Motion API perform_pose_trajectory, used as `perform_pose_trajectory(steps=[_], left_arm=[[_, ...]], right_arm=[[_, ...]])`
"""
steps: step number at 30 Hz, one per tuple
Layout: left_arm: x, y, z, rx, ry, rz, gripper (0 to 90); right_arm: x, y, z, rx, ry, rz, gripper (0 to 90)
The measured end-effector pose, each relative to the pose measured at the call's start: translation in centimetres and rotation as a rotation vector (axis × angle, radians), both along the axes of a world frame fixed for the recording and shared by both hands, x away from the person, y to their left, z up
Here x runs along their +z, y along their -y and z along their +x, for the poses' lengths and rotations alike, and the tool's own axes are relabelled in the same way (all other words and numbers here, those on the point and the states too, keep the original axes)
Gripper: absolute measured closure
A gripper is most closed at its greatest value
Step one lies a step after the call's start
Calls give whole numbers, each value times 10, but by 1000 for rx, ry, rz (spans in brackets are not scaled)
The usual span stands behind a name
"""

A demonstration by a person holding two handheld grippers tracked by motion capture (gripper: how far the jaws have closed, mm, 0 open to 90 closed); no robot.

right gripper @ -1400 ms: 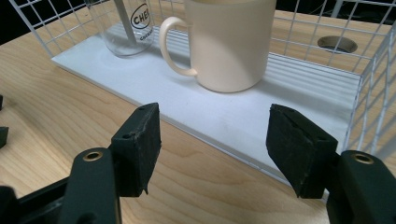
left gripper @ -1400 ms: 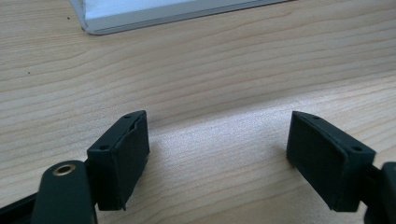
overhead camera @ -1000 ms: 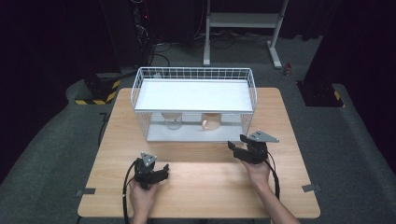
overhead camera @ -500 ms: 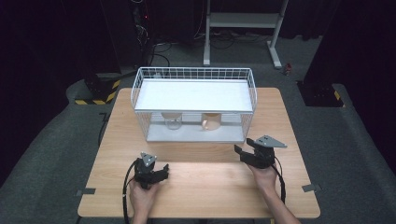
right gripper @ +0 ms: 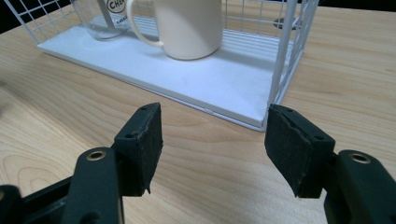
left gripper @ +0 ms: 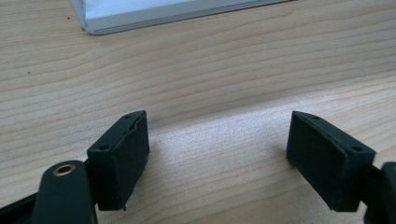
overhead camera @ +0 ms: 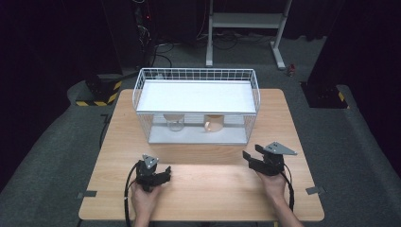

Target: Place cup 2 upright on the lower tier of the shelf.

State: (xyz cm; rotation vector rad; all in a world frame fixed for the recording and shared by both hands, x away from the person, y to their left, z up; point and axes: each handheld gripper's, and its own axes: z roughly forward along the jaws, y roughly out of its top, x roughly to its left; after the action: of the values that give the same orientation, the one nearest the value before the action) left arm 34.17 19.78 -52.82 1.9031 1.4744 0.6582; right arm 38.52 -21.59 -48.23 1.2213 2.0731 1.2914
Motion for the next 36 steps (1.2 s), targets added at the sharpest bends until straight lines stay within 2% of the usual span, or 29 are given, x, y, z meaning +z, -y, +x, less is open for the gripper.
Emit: perform_pose_trajectory(steps=[6,12,21,24,29,35,36], left_arm=[[0,0,0,0,0,0,215],[0,0,0,0,-1,0,215],[0,0,0,1,0,0,215],[0,0,0,-2,-1,3,215],[0,0,0,1,0,0,215],[0,0,0,-1,-1,3,215],[0,0,0,1,-2,0,215]], right_arm=[[-4,5,-4,-5,-7,0,370],[-10,12,-7,-16,-33,6,367],[-21,20,-13,-36,-62,-37,362],[-24,21,-14,-35,-53,-64,362],[-31,21,-15,-31,-87,-90,353],[-39,24,-15,-35,-106,-130,343],[-39,23,-15,-40,-122,-127,335]])
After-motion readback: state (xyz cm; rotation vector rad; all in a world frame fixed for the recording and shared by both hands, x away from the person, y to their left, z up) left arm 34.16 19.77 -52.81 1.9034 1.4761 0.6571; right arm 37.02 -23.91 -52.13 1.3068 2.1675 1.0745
